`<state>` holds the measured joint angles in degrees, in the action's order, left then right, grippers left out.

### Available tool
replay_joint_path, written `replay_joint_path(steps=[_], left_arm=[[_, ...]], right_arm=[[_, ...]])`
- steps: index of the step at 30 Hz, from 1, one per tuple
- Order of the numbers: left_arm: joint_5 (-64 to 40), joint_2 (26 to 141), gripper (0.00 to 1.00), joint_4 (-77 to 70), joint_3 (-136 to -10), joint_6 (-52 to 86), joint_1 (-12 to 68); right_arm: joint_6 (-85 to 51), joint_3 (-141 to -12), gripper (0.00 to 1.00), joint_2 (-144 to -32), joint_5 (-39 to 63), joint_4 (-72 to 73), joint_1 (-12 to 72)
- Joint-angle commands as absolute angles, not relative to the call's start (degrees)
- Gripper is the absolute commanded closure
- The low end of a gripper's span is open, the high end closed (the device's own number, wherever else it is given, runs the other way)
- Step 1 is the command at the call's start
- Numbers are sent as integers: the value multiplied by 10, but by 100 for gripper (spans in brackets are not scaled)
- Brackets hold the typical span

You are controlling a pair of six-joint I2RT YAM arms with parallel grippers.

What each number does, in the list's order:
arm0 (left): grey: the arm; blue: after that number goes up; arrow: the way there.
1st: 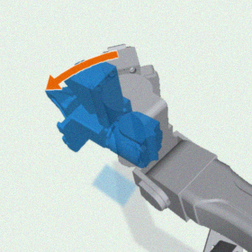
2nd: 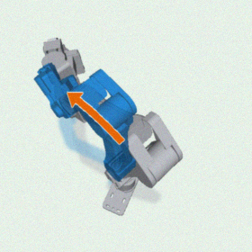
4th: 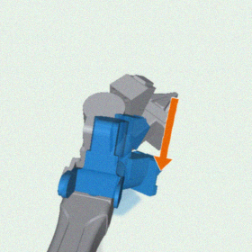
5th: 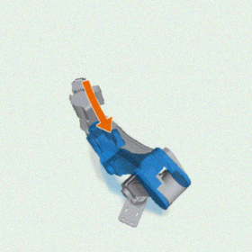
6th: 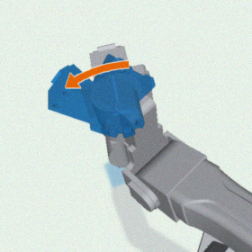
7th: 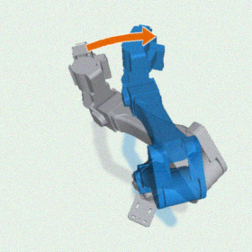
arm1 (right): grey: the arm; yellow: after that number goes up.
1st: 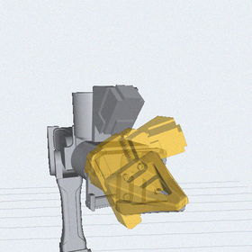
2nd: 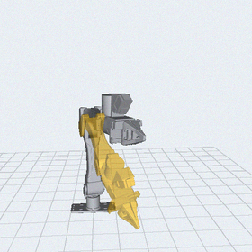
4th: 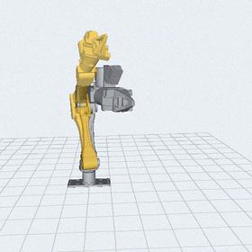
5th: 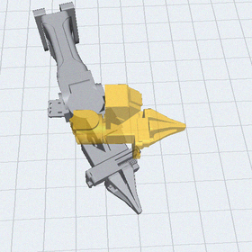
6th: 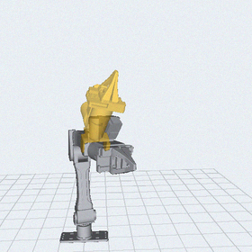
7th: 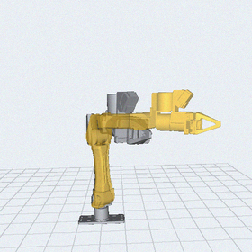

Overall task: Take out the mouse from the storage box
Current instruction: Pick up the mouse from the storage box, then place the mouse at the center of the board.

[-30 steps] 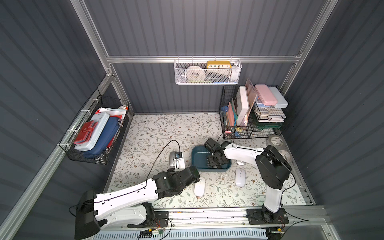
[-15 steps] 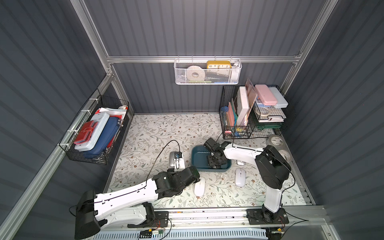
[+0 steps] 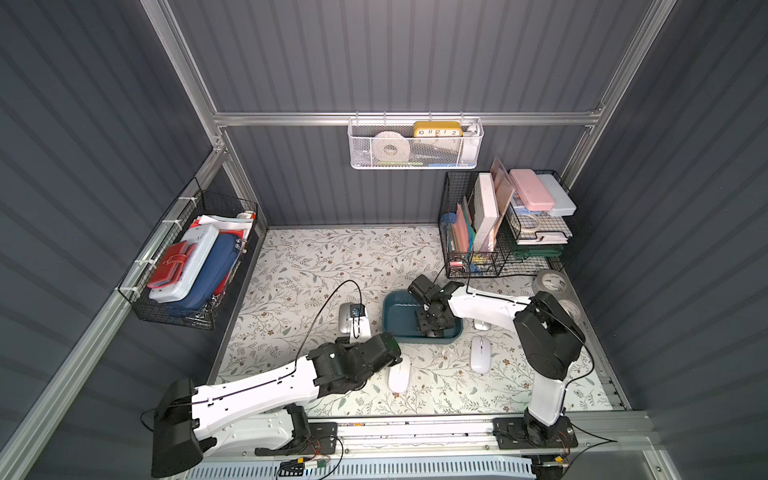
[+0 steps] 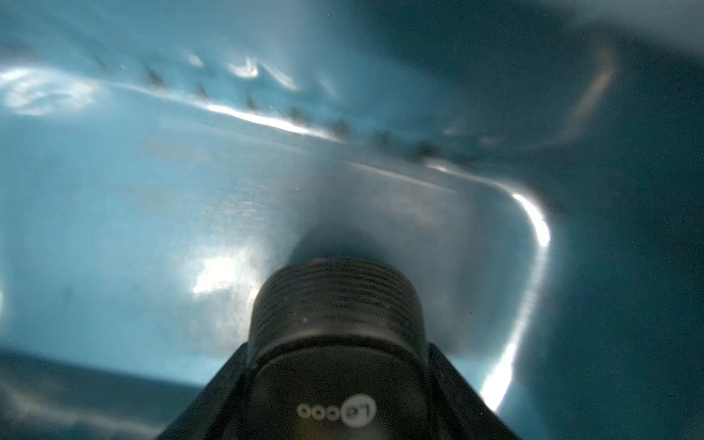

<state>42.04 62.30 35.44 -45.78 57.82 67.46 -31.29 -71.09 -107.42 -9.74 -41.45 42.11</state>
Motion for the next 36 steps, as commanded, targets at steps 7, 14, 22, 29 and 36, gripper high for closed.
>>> replay_joint_path(steps=[7, 14, 22, 29, 36], left_arm=[[427, 612, 1, 370, -450, 584, 673], [428, 609, 1, 371, -447, 586, 673], [428, 604, 0, 371, -443, 587, 673], [431, 603, 1, 367, -442, 590, 673], [433, 613, 1, 368, -453, 583, 673]], right_arm=[[-312, -749, 43, -1028, -125, -439, 420], [-318, -753, 43, -978, -114, -456, 421], [-344, -707, 43, -899, -124, -485, 448], [-391, -640, 43, -820, -129, -509, 508], [-459, -571, 43, -793, -127, -504, 577]])
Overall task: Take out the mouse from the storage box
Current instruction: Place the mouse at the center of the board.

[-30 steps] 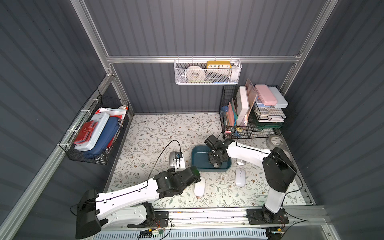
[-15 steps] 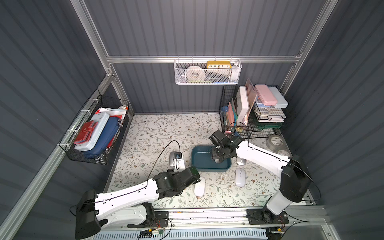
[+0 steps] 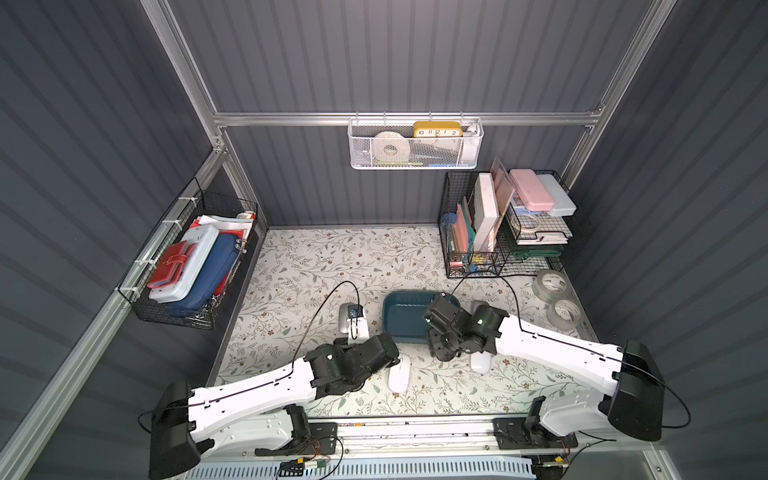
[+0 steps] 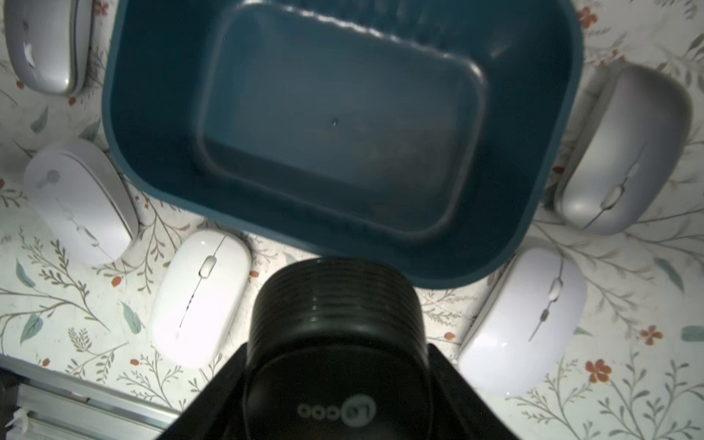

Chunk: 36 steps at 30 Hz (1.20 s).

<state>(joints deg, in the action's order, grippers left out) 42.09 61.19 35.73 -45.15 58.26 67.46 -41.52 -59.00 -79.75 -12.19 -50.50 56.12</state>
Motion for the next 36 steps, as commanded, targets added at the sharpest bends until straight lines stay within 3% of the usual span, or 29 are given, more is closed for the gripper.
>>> replay_joint_path(steps=[1, 11, 36], left_arm=[[433, 613, 1, 369, -454, 583, 673], [423, 596, 0, 387, -452, 599, 673], [429, 596, 1, 385, -457, 596, 673]], right_arm=[[-464, -563, 43, -794, -124, -497, 584], [-484, -540, 43, -852, -114, -452, 638], [-485, -512, 41, -936, -119, -395, 655]])
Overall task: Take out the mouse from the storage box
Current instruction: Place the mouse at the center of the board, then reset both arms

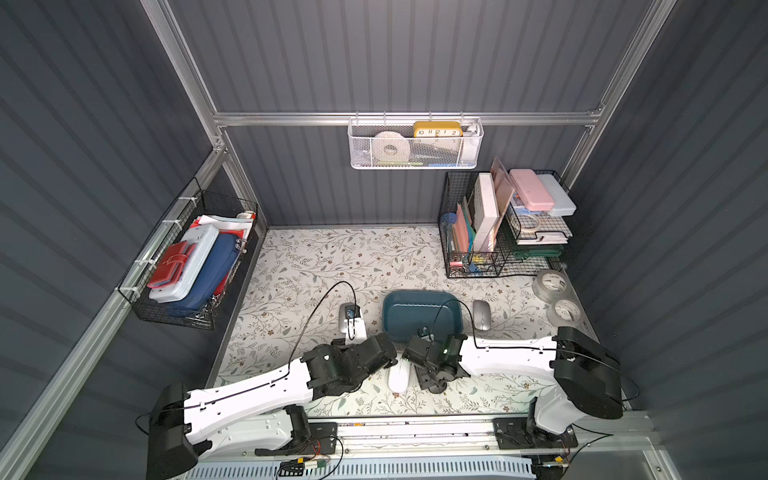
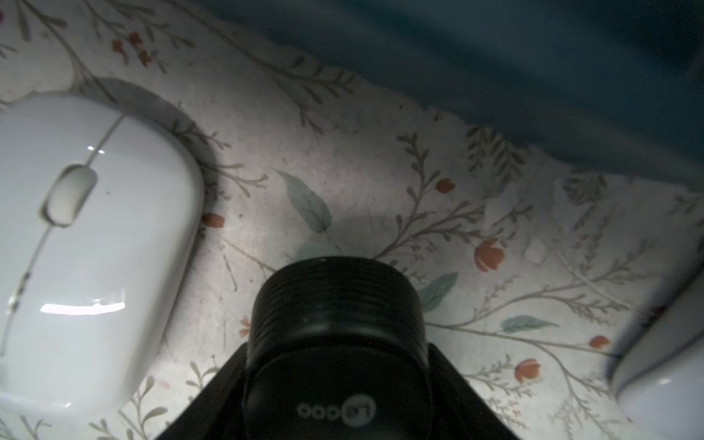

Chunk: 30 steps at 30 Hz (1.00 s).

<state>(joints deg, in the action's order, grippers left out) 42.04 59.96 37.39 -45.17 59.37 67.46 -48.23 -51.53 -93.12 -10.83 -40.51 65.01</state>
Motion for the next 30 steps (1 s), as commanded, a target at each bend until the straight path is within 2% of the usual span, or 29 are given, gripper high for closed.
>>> replay_joint_path(steps=[1, 10, 16, 24, 30], left_arm=[[430, 597, 1, 385, -458, 596, 673], [429, 601, 1, 386, -458, 598, 673], [433, 594, 0, 392, -459, 597, 673], [491, 563, 1, 436, -494, 568, 673], [587, 558, 1, 445, -556, 508, 673]], right_arm=[[-484, -512, 40, -938, -120, -394, 655], [-484, -517, 33, -944, -133, -400, 657], [-482, -528, 24, -918, -160, -431, 660], [-464, -580, 19, -802, -256, -542, 663], [-433, -630, 15, -702, -355, -589, 662]])
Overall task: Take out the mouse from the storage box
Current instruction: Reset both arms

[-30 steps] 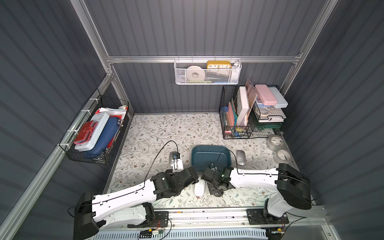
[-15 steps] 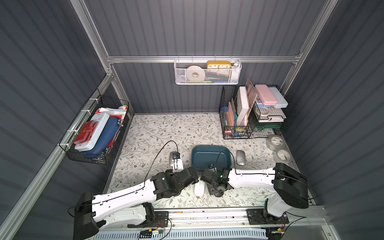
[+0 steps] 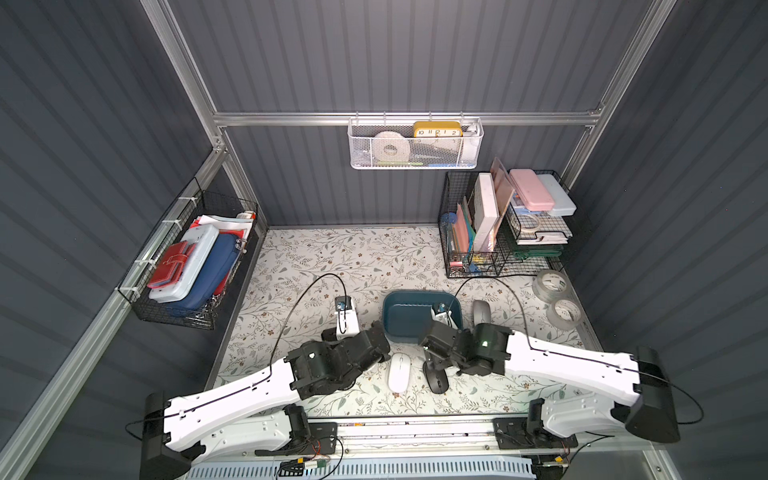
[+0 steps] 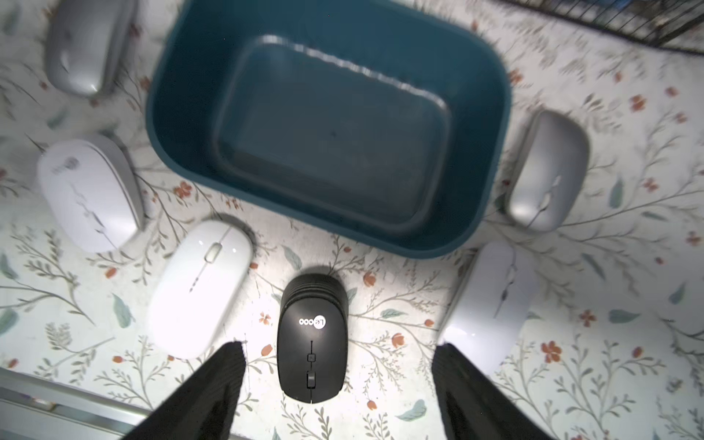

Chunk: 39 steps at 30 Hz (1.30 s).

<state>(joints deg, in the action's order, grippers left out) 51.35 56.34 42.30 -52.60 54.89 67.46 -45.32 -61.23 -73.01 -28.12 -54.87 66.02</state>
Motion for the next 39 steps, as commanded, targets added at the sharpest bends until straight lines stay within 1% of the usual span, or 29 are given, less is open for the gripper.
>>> replay_joint_path(steps=[1, 3, 5, 8, 10, 12, 14, 15, 16, 18, 19, 20, 21, 25, 29, 32, 35, 37, 39], left_arm=[[611, 560, 1, 449, -567, 504, 673], [651, 562, 1, 446, -579, 493, 673], [663, 560, 1, 396, -569, 445, 673], [674, 557, 0, 317, -538, 372, 673], [703, 561, 1, 311, -531, 367, 673], [748, 573, 0, 332, -533, 390, 668], [773, 592, 1, 347, -534, 408, 642], [763, 602, 0, 348, -534, 404, 619], [734, 609, 1, 327, -532, 388, 581], [630, 614, 0, 205, -509, 278, 508], [559, 616, 1, 143, -491, 225, 474], [510, 623, 1, 98, -476, 203, 448], [484, 634, 1, 62, -465, 173, 434], [461, 709, 1, -40, -449, 76, 378], [431, 757, 1, -92, -441, 60, 299], [390, 780, 1, -176, -411, 21, 241], [358, 811, 1, -181, -413, 28, 181], [354, 826, 1, -197, -406, 25, 153], [339, 835, 1, -255, -377, -6, 136]], right_arm=[[-429, -630, 14, -676, -377, -584, 662], [-403, -617, 11, -639, -405, -551, 660], [-380, -597, 8, -604, -432, -504, 657], [-368, -561, 1, -572, -463, -440, 648], [-363, -547, 1, -561, -482, -415, 636], [-348, -533, 1, -555, -501, -386, 619], [-332, -519, 1, -550, -513, -358, 585], [-320, -513, 1, -549, -508, -342, 565], [-295, -504, 1, -549, -482, -317, 532], [-267, -501, 1, -558, -415, -291, 469], [-264, -505, 1, -565, -402, -290, 441], [-255, -506, 1, -572, -397, -282, 419], [-243, -503, 1, -576, -395, -268, 405], [-179, -478, 1, -600, -408, -180, 356], [-151, -483, 1, -639, -415, -156, 298], [-141, -472, 1, -653, -415, -126, 250], [-133, -449, 1, -659, -431, -90, 208], [-126, -425, 1, -658, -438, -52, 185], [-122, -398, 1, -659, -436, -21, 161]])
